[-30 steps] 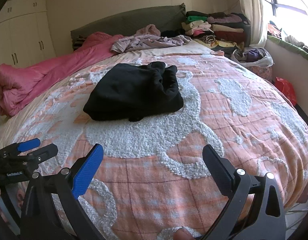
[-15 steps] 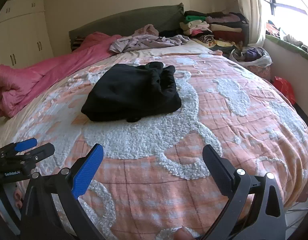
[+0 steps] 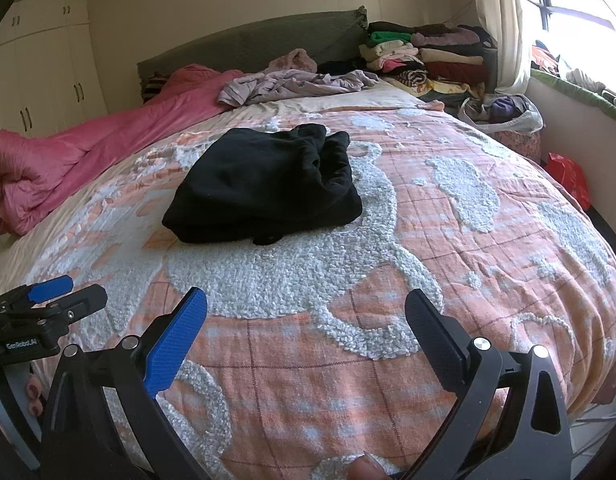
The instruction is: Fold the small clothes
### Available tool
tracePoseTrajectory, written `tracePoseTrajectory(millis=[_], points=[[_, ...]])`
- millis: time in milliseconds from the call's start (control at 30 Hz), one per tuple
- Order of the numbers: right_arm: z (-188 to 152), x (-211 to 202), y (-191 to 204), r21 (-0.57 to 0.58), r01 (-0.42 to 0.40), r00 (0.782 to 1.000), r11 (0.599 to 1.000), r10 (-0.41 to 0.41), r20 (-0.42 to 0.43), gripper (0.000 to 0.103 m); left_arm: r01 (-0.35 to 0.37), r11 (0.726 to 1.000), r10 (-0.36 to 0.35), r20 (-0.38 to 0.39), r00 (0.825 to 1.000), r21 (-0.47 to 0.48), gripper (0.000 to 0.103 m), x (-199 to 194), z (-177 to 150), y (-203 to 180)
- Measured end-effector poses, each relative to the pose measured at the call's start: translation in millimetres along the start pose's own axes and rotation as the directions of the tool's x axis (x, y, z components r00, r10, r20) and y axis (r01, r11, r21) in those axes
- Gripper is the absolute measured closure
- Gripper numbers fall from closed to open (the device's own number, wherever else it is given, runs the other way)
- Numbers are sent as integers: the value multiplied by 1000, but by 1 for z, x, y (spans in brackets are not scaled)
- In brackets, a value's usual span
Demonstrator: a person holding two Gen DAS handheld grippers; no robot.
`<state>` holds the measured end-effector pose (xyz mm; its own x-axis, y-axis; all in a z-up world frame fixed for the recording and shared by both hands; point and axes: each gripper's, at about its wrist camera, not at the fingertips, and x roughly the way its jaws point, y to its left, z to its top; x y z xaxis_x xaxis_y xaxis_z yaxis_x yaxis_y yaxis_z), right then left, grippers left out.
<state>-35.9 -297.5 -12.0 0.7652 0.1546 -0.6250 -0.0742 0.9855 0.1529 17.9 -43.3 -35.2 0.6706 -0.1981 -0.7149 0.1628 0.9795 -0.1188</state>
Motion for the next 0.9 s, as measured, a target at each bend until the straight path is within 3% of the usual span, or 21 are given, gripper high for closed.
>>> tracePoseTrajectory(millis=[900], points=[[0, -2, -5, 3, 13, 1000, 1000, -13, 1, 4, -17, 1000, 17, -20, 1000, 3, 9, -1, 1, 3]])
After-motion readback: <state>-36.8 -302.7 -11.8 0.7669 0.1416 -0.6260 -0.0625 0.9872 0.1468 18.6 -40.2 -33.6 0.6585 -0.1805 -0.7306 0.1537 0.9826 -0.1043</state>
